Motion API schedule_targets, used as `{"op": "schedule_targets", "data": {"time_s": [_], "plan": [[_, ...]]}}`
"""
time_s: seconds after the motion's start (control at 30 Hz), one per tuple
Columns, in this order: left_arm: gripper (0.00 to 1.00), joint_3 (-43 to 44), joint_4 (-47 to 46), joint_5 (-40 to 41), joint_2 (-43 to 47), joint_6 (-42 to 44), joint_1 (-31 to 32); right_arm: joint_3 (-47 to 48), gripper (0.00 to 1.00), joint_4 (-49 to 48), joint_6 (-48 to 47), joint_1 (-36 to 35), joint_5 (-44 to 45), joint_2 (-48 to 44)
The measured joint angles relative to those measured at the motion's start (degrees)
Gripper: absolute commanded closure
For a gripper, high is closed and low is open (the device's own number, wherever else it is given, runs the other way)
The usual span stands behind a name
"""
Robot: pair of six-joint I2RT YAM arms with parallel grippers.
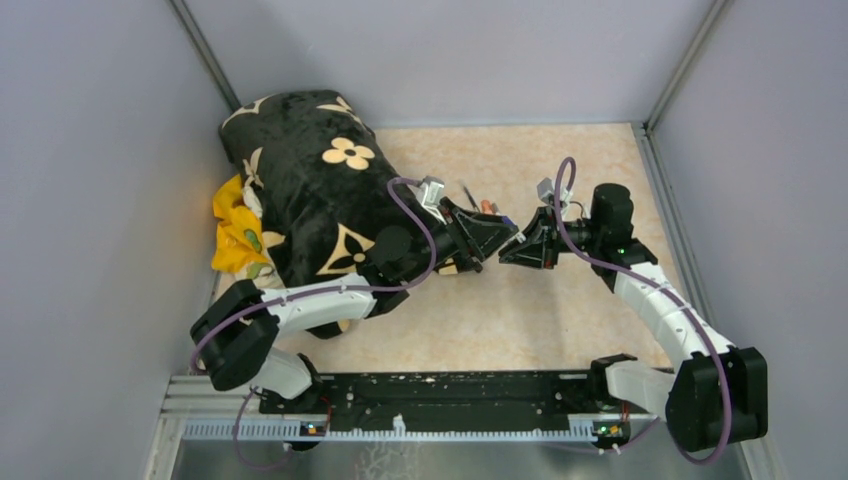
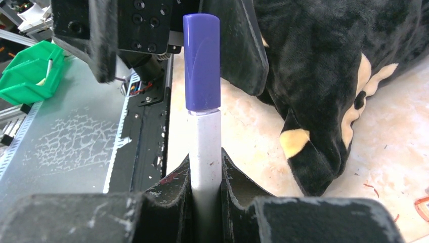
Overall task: Insert the pens into the pen caps
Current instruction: Press the pen cap onto the pen.
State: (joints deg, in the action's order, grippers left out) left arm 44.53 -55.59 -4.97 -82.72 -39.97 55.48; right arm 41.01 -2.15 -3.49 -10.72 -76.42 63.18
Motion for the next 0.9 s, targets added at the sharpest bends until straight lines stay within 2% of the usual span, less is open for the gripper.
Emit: {"op": "schedule_targets", "data": {"time_s": [0.2,0.47,0.57,0.7,0.77,0.9], "plan": [[0.47,1.42,-0.55,-0.44,-0.63,0.02,0.00,0.00,1.00,0.00,0.00,0.00,0.02,0.00],[0.58,3.06,-0.52,-0.66,-2.32,0.20,-0.02,0.00,1.00,0.00,0.00,0.00,0.00,0.00],[0.68,3.69,-0.48,-0.66,-2.80,0.39,-0.02,0.00,1.00,0.00,0.00,0.00,0.00,0.00],[0.85,4.39,0.04,-0.72,-3.13,0.70,-0.15,0.00,1.00,0.00,-0.07,0.00,-0.37,0.00],[0.99,4.61,0.22,-0.98,-3.23,0.72,-0.42,0.00,1.00,0.02,-0.07,0.00,-0.33,0.02],[1.00,5.05,0.61,-1.90,-3.43,0.76,-0.59,0.00,1.00,0.02,-0.17,0.00,-0.35,0.09]]}}
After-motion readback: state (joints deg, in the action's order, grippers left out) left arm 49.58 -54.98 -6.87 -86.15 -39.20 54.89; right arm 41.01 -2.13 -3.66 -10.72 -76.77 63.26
